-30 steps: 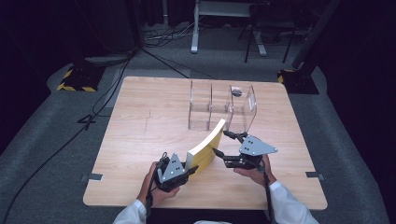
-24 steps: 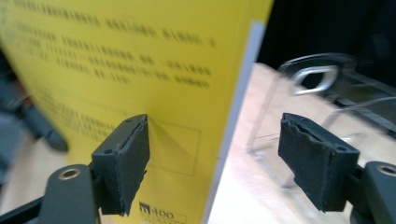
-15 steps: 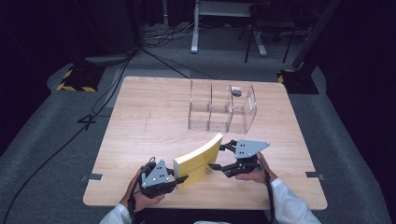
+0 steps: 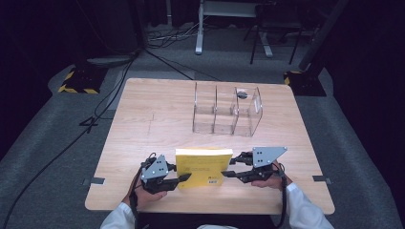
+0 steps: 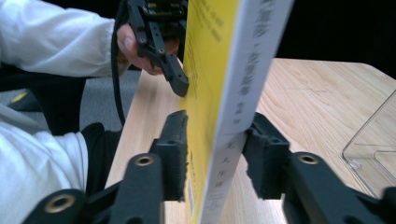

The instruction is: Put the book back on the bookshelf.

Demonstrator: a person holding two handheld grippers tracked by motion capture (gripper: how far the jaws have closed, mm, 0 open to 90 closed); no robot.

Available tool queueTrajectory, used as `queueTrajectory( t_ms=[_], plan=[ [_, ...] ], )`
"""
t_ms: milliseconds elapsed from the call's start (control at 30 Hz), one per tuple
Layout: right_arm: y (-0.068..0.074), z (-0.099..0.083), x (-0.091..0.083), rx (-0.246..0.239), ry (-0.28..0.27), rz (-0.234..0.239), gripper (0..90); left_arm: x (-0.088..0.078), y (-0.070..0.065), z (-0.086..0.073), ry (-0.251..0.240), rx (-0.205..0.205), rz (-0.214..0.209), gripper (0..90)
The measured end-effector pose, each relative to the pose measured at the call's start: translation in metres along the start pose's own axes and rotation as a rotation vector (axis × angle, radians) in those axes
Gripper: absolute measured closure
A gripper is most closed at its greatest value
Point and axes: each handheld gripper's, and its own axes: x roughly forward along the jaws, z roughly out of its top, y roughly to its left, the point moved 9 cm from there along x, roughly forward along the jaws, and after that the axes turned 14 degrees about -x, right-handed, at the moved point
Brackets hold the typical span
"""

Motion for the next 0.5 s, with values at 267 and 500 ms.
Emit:
queueTrajectory(
  t_ms=[267,500],
  plan=[
    [-0.009,0.003,-0.005,0.007,-0.014,-0.046,65.1,0.022,-0.004,0.011,0.030,0.040,-0.062,70.7],
    [-0.012,-0.004,-0.026,0.012,0.003,-0.113,73.0,0.054,0.003,0.028,0.031,0.024,-0.092,63.9]
  ],
)
